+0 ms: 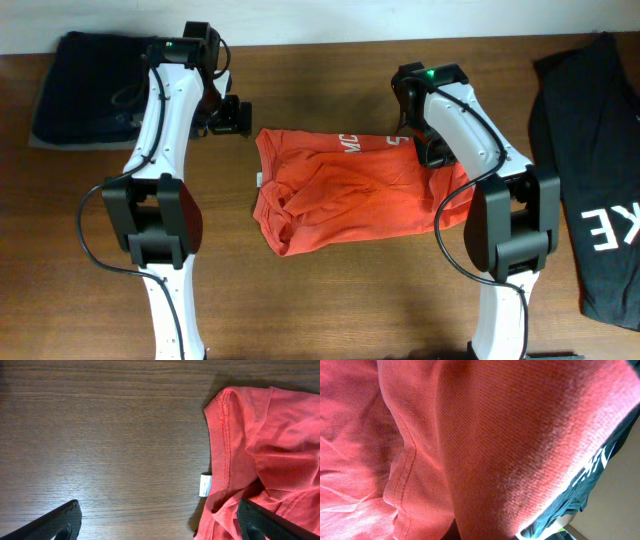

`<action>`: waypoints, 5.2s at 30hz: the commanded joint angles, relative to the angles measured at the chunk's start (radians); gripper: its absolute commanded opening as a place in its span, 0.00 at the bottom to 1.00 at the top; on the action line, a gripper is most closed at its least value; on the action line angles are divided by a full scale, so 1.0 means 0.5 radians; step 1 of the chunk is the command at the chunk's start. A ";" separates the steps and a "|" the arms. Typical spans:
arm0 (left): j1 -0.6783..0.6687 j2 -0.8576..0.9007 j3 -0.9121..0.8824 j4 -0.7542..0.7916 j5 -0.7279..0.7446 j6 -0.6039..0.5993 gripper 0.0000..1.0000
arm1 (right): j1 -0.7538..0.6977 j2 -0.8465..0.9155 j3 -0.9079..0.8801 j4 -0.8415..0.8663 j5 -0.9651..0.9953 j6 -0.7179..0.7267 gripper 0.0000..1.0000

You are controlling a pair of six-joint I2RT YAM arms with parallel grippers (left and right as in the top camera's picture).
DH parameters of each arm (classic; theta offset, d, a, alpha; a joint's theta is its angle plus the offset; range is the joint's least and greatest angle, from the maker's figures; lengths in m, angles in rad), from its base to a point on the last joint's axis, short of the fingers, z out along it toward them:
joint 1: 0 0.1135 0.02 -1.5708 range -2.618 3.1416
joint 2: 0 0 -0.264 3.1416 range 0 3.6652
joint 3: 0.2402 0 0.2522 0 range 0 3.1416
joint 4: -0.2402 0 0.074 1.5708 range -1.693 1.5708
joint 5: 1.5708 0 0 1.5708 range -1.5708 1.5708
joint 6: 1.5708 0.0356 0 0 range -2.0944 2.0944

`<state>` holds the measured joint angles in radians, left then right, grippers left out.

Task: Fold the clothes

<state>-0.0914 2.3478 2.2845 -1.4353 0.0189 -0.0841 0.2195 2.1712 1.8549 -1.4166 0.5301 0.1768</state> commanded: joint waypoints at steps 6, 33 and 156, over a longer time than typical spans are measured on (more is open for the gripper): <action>0.002 0.005 0.018 -0.018 0.021 -0.011 0.99 | -0.010 -0.015 -0.011 0.005 0.197 0.032 0.04; 0.001 0.005 0.018 -0.018 0.022 -0.011 0.99 | 0.426 -0.010 -0.188 0.208 -0.317 0.025 0.28; 0.000 0.005 0.018 -0.053 0.023 -0.011 0.99 | -0.429 0.058 -0.726 0.311 -3.039 -1.113 0.04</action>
<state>-0.0914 2.3478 2.2845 -1.4643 0.0189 -0.0841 -0.0284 2.2150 1.5631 -1.2881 -0.9592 -0.3626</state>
